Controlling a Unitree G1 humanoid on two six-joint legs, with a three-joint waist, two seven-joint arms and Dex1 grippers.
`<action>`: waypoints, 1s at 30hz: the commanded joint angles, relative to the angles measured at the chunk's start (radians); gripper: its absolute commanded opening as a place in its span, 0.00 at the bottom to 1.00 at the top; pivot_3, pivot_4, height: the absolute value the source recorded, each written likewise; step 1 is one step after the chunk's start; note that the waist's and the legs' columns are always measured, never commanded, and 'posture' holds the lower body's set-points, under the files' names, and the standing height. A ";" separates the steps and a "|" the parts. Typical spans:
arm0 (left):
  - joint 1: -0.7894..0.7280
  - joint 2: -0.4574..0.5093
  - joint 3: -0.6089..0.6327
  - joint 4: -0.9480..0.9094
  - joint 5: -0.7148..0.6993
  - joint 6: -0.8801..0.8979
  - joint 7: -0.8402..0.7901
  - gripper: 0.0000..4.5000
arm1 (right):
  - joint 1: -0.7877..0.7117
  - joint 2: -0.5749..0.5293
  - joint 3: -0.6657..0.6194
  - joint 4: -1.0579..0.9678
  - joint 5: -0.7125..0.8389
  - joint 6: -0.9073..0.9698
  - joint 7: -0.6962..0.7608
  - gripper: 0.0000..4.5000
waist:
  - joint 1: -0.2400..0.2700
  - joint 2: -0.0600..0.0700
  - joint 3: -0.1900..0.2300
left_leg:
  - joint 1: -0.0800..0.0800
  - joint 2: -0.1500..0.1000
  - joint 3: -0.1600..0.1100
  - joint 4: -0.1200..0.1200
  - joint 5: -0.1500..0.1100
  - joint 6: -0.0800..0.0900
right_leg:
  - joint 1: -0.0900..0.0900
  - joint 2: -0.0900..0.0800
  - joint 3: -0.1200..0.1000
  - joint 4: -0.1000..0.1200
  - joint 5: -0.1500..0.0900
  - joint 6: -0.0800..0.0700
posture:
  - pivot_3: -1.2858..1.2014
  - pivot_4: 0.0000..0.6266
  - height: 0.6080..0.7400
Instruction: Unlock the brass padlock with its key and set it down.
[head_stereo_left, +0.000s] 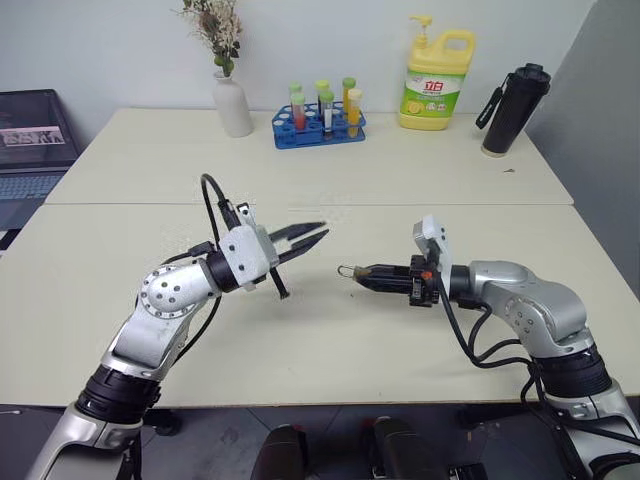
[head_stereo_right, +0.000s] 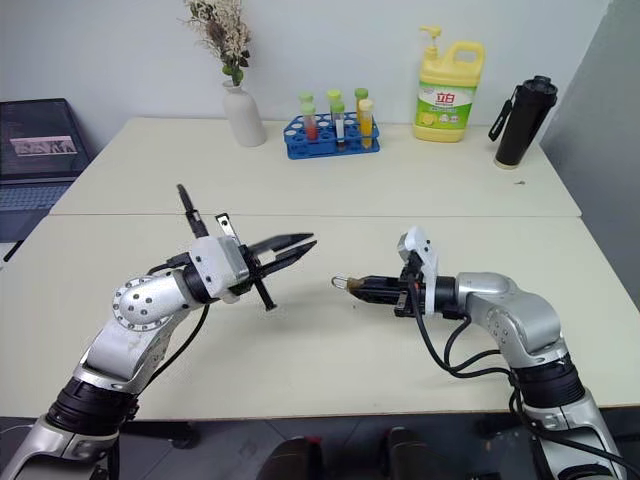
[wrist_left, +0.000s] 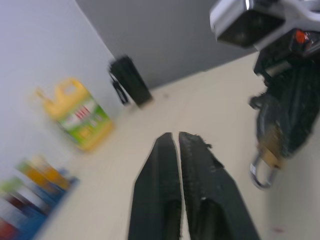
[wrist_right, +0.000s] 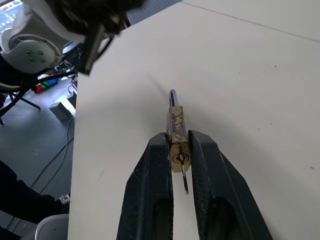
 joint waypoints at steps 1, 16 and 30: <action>-0.015 -0.003 0.019 0.015 -0.063 0.106 -0.107 0.00 | -0.025 -0.004 -0.043 -0.057 0.046 0.007 0.013 0.03 | 0.000 0.000 0.000 | 0.000 0.000 0.000 0.000 0.000 0.000 | 0.000 0.000 0.000 0.000 0.000 0.000 | 0.52 0.24 1.00; -0.072 -0.132 0.019 0.068 0.010 0.168 -0.220 0.00 | -0.013 -0.017 -0.051 -0.102 0.084 0.042 0.009 0.03 | 0.003 0.000 0.000 | 0.000 -0.001 0.000 0.000 0.000 0.000 | 0.000 0.000 0.001 0.000 0.000 0.000 | 0.52 0.24 1.00; -0.040 -0.139 0.035 -0.075 -0.017 0.282 -0.229 0.00 | -0.009 -0.014 -0.042 -0.076 0.075 0.040 0.010 0.03 | 0.003 0.000 0.000 | 0.000 -0.001 0.000 0.000 0.000 0.000 | 0.000 0.000 0.001 0.000 0.000 0.000 | 0.52 0.24 1.00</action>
